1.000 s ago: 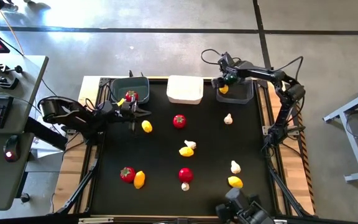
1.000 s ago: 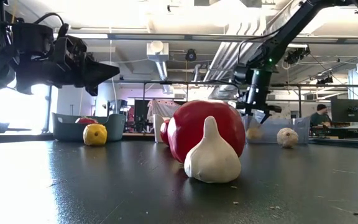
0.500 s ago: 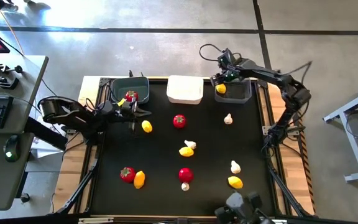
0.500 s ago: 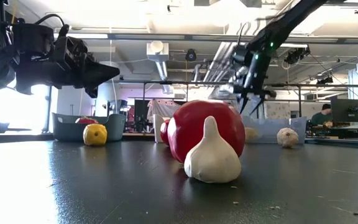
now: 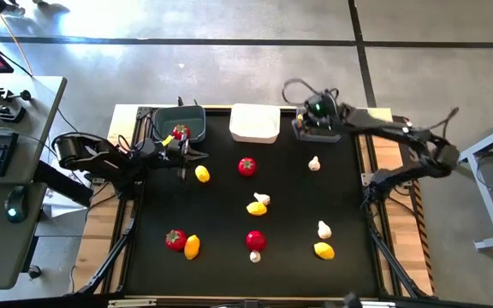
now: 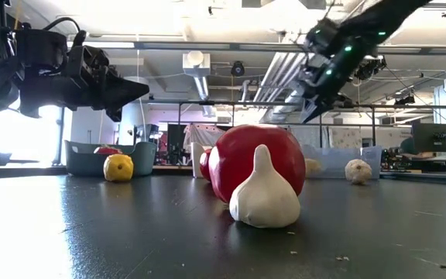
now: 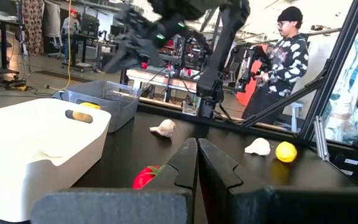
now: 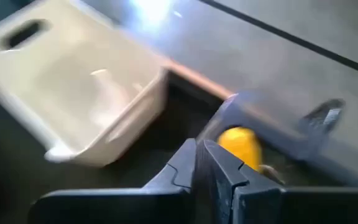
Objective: Sort produce into baskets
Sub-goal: Put the center yellow lemon into the transparent bin
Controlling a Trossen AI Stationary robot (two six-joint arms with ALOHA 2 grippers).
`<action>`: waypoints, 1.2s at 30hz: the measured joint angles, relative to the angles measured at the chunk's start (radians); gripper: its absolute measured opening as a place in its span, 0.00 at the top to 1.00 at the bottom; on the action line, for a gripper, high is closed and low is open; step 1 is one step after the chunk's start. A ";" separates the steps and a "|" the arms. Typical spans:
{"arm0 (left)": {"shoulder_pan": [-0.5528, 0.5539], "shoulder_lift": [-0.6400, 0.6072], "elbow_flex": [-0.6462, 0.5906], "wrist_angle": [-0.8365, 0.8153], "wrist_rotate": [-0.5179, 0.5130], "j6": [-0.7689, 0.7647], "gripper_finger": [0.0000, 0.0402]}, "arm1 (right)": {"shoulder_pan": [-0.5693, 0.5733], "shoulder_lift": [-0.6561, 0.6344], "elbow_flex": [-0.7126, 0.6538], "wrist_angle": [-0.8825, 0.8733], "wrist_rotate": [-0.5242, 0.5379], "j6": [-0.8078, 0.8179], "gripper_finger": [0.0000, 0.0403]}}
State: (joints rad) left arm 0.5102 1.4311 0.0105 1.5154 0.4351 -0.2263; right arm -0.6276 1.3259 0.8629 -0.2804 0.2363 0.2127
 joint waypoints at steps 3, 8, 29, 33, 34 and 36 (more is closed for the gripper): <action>-0.001 0.000 0.001 0.000 0.000 -0.024 1.00 | 0.090 -0.104 -0.123 0.082 -0.002 0.029 0.98; -0.019 0.000 0.019 -0.025 0.000 -0.024 1.00 | 0.267 -0.238 -0.252 0.109 0.064 0.107 0.99; -0.123 0.000 0.229 -0.427 0.001 0.152 1.00 | 1.013 -0.241 -0.289 0.109 0.438 0.449 1.00; -0.160 0.001 0.306 -0.591 0.000 0.210 1.00 | 1.063 -0.170 -0.289 0.157 0.444 0.525 1.00; -0.172 0.006 0.330 -0.638 0.000 0.231 1.00 | 1.068 -0.149 -0.289 0.174 0.444 0.545 1.00; -0.195 0.016 0.370 -0.719 0.000 0.270 1.00 | 1.077 -0.104 -0.289 0.214 0.444 0.576 1.00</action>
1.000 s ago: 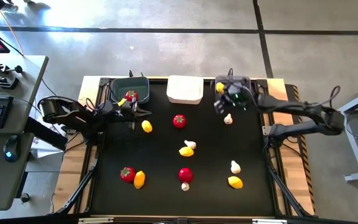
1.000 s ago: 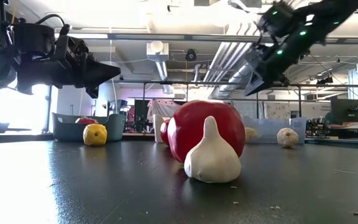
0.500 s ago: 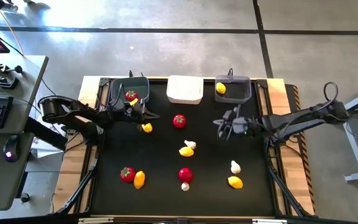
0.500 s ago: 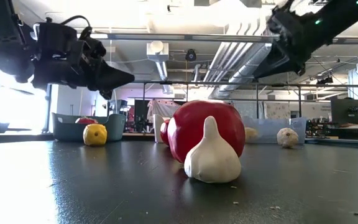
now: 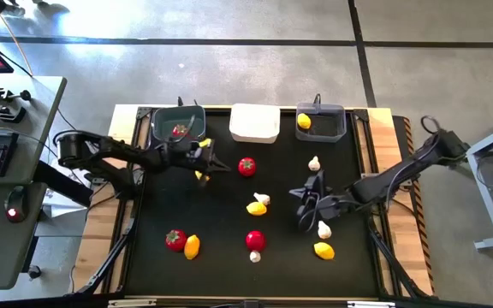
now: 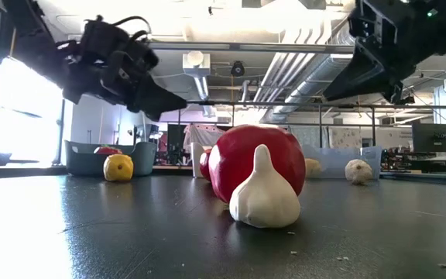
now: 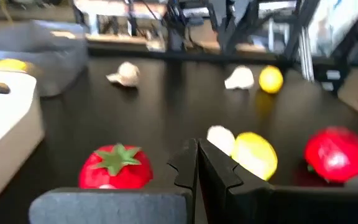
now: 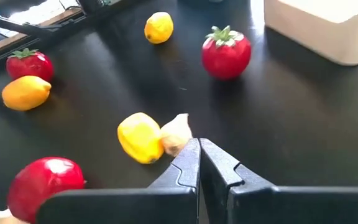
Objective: Sort produce into baskets
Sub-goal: Put the center yellow lemon into the transparent bin
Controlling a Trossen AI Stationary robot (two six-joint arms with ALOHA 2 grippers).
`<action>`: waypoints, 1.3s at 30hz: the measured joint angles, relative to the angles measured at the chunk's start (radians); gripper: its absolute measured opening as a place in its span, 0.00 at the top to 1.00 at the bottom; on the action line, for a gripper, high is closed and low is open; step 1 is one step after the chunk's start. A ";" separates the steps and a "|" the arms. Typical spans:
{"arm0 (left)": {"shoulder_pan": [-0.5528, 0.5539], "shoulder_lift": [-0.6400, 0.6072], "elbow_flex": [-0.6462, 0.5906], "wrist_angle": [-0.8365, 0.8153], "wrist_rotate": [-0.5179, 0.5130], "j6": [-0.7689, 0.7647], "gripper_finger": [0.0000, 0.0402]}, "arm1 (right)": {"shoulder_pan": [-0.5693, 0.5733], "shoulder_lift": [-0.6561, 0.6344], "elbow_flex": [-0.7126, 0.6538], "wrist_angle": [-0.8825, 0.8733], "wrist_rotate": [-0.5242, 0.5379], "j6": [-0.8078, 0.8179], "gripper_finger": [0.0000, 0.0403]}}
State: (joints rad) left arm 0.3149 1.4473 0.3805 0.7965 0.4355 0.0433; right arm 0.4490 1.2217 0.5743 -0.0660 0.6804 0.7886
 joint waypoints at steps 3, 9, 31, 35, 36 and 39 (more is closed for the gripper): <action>-0.036 0.021 0.059 -0.107 0.016 0.051 1.00 | 0.004 0.070 0.000 0.076 0.003 0.022 1.00; -0.096 0.060 0.143 -0.243 0.133 0.091 1.00 | 0.001 0.208 0.001 0.232 0.021 0.017 1.00; -0.298 0.355 0.332 -0.255 0.080 0.066 0.65 | -0.045 0.356 0.001 0.389 0.113 -0.150 1.00; -0.324 0.419 0.383 -0.256 -0.057 0.064 0.59 | -0.057 0.356 0.001 0.393 0.129 -0.205 1.00; -0.326 0.424 0.391 -0.256 -0.098 0.059 0.58 | -0.059 0.356 0.001 0.393 0.131 -0.211 1.00; -0.330 0.426 0.398 -0.257 -0.186 0.030 0.55 | -0.063 0.356 0.001 0.393 0.136 -0.214 1.00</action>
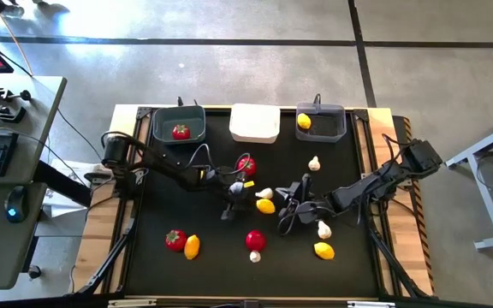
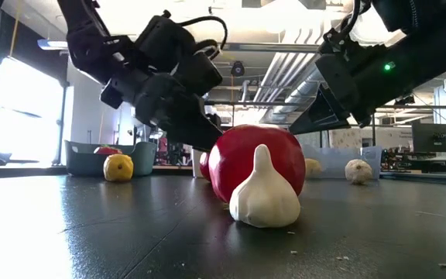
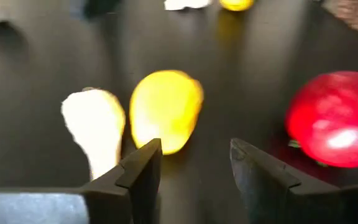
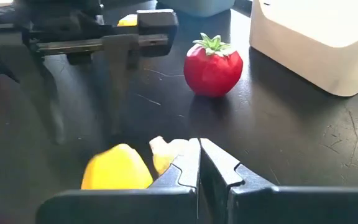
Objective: Sort produce into baskets
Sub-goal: Put the center yellow lemon into the transparent bin
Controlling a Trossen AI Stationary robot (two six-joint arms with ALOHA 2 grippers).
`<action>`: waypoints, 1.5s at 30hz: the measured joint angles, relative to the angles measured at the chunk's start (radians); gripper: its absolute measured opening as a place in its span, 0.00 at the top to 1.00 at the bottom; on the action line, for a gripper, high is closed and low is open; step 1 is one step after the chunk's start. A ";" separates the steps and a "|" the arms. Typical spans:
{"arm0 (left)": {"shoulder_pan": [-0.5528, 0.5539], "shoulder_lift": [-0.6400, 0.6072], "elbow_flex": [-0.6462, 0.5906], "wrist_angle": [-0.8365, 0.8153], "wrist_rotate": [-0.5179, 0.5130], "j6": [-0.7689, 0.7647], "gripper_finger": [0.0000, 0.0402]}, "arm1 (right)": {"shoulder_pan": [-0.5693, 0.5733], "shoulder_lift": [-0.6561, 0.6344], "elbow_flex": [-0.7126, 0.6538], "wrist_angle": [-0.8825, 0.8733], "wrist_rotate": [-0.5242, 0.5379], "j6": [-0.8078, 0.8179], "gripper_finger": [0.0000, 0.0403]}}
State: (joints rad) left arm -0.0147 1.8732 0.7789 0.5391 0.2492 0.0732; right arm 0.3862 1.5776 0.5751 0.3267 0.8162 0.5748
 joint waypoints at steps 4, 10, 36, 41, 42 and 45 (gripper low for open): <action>0.000 0.000 0.000 -0.024 -0.019 -0.020 0.50 | 0.000 0.000 0.000 0.000 0.000 -0.004 1.00; -0.001 0.000 0.000 -0.027 -0.030 -0.020 0.46 | 0.000 0.000 0.000 0.000 -0.033 0.012 1.00; 0.017 0.000 -0.084 0.102 0.021 -0.017 0.44 | 0.119 0.270 0.449 -0.618 0.101 0.321 0.28; 0.026 0.001 -0.137 0.211 0.022 -0.036 0.44 | 0.104 0.302 0.484 -0.712 0.031 0.424 0.28; 0.028 0.001 -0.145 0.229 0.022 -0.038 0.44 | 0.100 0.302 0.477 -0.705 0.012 0.439 0.28; 0.036 0.001 -0.159 0.247 0.022 -0.040 0.44 | 0.088 0.309 0.459 -0.707 -0.024 0.480 0.28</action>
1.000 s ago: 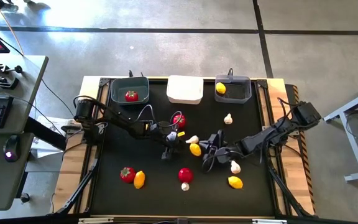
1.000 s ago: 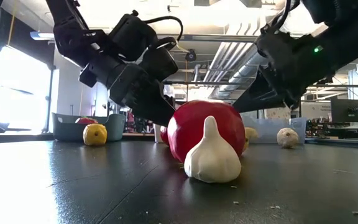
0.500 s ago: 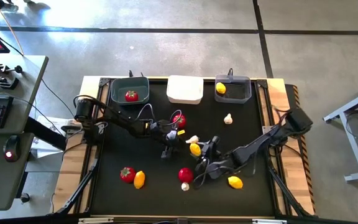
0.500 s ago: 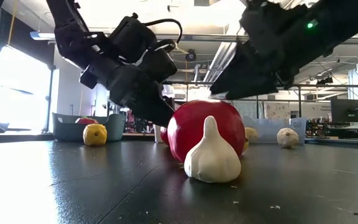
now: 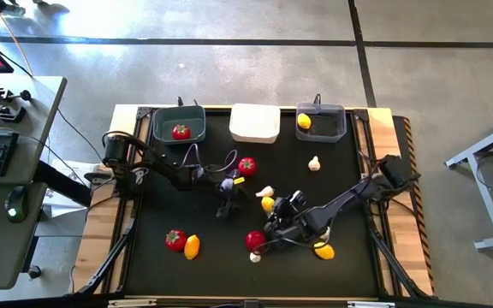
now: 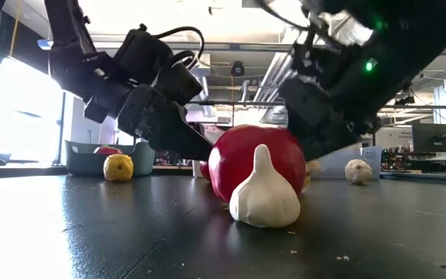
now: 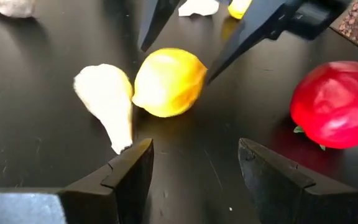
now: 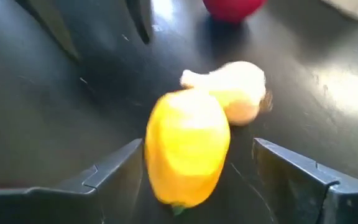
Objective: Sort produce into baskets
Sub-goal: Put the center yellow lemon into the transparent bin
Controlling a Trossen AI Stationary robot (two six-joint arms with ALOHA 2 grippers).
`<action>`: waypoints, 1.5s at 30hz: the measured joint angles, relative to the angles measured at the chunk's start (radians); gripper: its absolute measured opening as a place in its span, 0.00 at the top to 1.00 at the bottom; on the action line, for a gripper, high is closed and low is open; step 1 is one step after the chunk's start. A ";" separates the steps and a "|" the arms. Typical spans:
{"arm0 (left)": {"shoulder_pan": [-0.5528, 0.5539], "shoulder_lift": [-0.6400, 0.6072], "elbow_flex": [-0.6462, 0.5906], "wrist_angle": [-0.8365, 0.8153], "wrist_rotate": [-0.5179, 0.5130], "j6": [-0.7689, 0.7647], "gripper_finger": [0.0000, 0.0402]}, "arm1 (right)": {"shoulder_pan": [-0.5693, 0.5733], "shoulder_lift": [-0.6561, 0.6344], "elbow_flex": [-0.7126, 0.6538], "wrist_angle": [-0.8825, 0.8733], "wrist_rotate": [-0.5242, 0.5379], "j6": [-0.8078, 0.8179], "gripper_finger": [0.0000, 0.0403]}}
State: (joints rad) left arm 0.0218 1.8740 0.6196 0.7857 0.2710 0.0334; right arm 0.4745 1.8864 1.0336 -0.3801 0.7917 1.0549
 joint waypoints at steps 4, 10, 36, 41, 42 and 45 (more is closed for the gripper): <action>0.018 0.000 -0.014 0.009 0.026 -0.022 0.44 | -0.008 0.000 -0.002 0.004 -0.010 -0.004 0.31; 0.040 0.000 -0.068 0.100 0.068 -0.038 0.45 | -0.034 0.001 -0.002 0.003 -0.100 -0.090 0.45; 0.126 0.000 -0.097 0.500 0.039 -0.085 0.45 | -0.291 -0.450 0.000 -0.262 -0.146 -0.473 0.71; 0.153 0.000 -0.071 0.500 0.039 -0.087 0.45 | -0.406 -0.504 -0.001 -0.316 -0.169 -0.483 0.71; 0.158 0.000 -0.068 0.500 0.039 -0.091 0.45 | -0.428 -0.512 -0.001 -0.331 -0.177 -0.488 0.71; 0.170 0.000 -0.064 0.499 0.031 -0.092 0.45 | -0.492 -0.528 -0.001 -0.341 -0.200 -0.521 0.71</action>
State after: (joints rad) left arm 0.1918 1.8736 0.5557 1.2842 0.3018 -0.0586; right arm -0.0179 1.3586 1.0328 -0.7207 0.5917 0.5337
